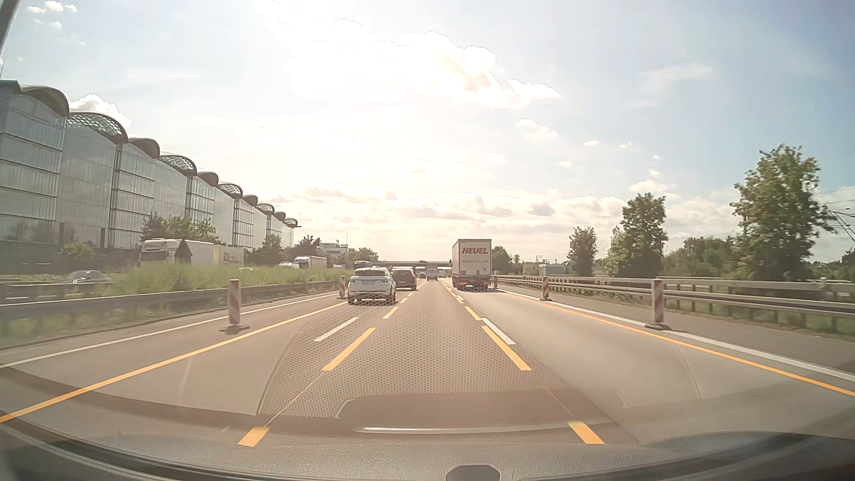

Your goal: Follow the waypoints while adhering to traffic rules and regulations

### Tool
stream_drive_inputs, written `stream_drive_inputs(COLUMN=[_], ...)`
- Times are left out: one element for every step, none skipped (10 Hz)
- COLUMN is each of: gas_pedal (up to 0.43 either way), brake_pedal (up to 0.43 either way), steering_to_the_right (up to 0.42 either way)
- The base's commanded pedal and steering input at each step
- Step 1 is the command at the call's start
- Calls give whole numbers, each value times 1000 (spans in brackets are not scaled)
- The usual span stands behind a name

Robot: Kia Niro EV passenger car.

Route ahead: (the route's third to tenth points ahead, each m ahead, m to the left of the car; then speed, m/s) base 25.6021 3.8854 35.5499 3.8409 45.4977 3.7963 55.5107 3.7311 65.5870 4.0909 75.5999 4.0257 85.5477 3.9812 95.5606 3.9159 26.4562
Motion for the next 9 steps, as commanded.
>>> stream_drive_inputs(gas_pedal=[240,240,240,240,240,240,240,240,240], brake_pedal=[0,0,0,0,0,0,0,0,0], steering_to_the_right=[1,1,1,1,1,2,2,1,1])
